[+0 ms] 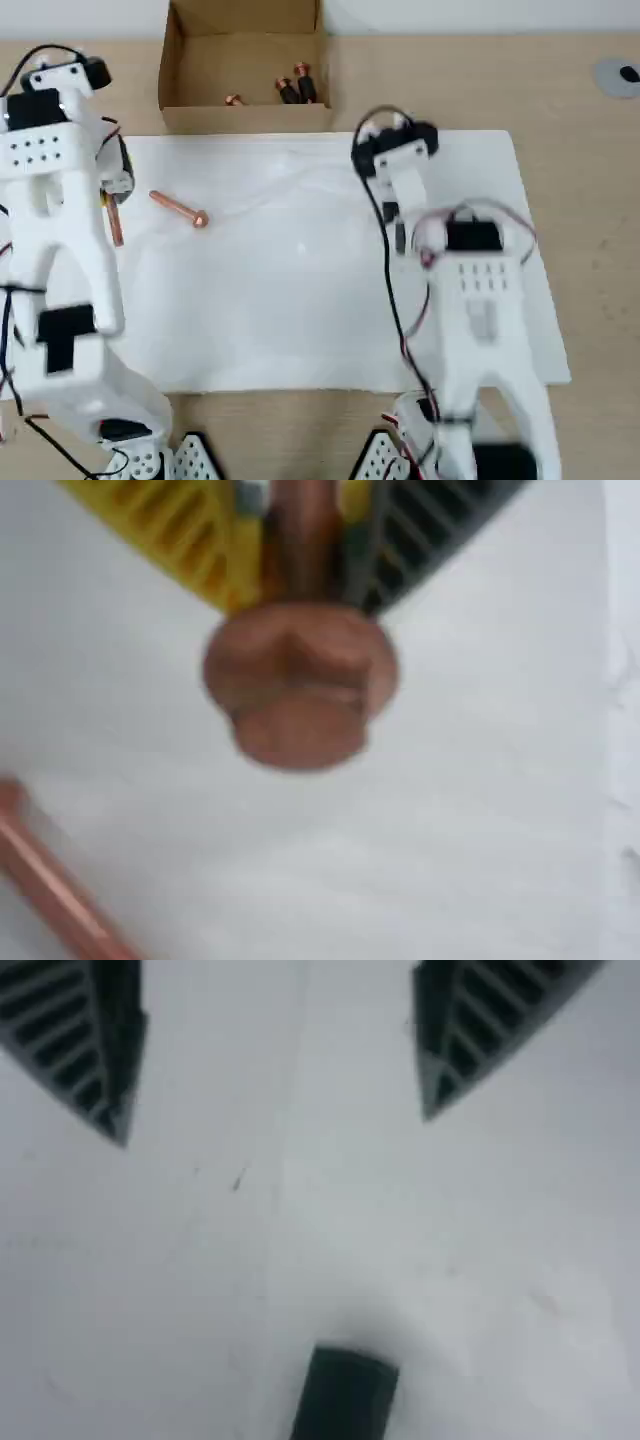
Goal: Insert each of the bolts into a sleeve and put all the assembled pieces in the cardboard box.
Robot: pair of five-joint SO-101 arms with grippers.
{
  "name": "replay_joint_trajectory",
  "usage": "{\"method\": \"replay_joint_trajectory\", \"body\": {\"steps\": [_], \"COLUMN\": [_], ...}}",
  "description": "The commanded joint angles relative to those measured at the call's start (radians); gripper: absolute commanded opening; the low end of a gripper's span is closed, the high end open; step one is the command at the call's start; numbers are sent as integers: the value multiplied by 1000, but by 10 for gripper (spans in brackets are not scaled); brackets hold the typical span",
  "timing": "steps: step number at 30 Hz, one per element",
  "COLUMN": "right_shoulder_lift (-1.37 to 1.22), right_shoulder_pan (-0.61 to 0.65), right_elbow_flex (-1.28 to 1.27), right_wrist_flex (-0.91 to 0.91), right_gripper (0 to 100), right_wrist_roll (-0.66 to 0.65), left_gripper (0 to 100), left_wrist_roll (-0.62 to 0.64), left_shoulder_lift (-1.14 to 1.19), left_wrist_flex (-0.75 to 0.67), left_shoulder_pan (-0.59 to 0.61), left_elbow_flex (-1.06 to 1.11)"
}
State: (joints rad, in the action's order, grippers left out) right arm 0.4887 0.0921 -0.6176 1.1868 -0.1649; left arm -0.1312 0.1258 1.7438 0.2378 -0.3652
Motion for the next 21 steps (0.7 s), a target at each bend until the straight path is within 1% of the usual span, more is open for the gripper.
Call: {"method": "replay_joint_trajectory", "body": {"steps": [1, 4, 8, 11, 15, 21], "right_shoulder_lift": [-183, -303, -407, -458, -519, -598], "right_shoulder_pan": [-8, -10, -8, -8, -7, -7], "right_elbow_flex": [214, 298, 349, 386, 430, 444], "right_wrist_flex": [57, 107, 109, 97, 94, 38], "right_gripper": [228, 228, 228, 228, 228, 228], "right_wrist_roll": [11, 14, 11, 14, 14, 14], "left_gripper": [7, 7, 7, 7, 7, 7], "left_wrist_roll": [-9, -3, -9, -9, -11, -11], "left_shoulder_lift": [-251, -392, -526, -613, -733, -917], "left_wrist_flex": [8, -44, -203, -292, -371, -479], "left_shoulder_pan": [-80, -104, -103, -104, -110, -112], "left_elbow_flex": [89, 204, 414, 565, 704, 865]}}
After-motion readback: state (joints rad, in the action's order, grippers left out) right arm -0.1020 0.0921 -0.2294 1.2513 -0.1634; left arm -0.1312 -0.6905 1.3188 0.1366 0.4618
